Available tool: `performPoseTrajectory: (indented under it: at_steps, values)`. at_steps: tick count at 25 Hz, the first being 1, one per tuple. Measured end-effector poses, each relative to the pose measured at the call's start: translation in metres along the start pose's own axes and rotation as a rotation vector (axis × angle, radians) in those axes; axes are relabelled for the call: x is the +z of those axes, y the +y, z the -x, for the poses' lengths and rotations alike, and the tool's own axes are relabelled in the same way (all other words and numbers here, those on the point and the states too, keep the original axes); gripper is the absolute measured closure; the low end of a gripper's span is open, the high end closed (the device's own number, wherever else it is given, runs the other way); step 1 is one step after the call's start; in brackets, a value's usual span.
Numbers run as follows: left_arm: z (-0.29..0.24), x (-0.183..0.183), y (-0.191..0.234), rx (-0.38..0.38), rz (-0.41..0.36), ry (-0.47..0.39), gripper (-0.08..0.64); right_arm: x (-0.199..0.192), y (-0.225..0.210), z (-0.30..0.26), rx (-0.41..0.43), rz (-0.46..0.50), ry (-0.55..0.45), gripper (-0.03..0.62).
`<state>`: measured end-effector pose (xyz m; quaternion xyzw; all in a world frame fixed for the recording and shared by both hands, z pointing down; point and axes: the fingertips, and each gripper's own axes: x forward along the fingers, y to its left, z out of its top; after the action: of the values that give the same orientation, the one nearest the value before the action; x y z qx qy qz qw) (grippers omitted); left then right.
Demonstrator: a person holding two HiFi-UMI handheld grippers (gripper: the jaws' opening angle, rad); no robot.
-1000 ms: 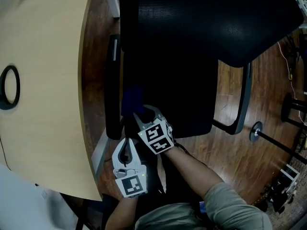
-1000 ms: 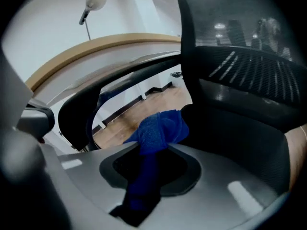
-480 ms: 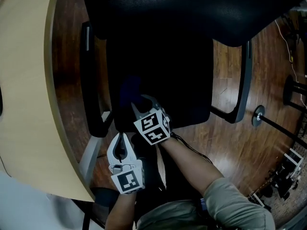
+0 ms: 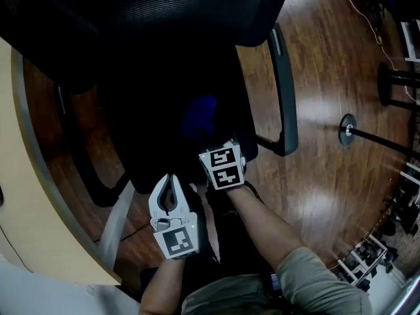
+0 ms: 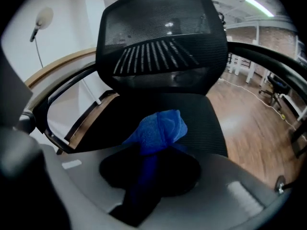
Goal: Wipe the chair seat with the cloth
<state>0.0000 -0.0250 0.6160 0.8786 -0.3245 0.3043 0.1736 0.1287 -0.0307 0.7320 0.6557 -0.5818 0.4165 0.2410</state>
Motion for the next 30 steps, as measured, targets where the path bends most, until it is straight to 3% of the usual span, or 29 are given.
performPoseTrajectory:
  at_steps: [8, 14, 24, 27, 30]
  values:
    - [-0.034, 0.009, -0.060, -0.111, -0.068, 0.014, 0.555, -0.040, -0.105, 0.030, -0.202, -0.278, 0.003, 0.499]
    - [-0.047, -0.001, -0.080, -0.135, -0.104, 0.044, 0.555, -0.065, -0.128, 0.034, -0.254, -0.391, 0.019, 0.497]
    - [-0.051, -0.025, -0.062, -0.086, -0.060, 0.072, 0.555, -0.067, -0.127, 0.032, -0.263, -0.312, 0.023, 0.497]
    - [-0.036, -0.017, -0.042, -0.048, -0.048, 0.045, 0.555, -0.047, -0.105, 0.042, -0.244, -0.238, 0.002, 0.497]
    - [-0.017, -0.010, -0.014, 0.001, -0.023, 0.026, 0.555, -0.025, -0.062, 0.046, -0.173, -0.136, -0.014, 0.497]
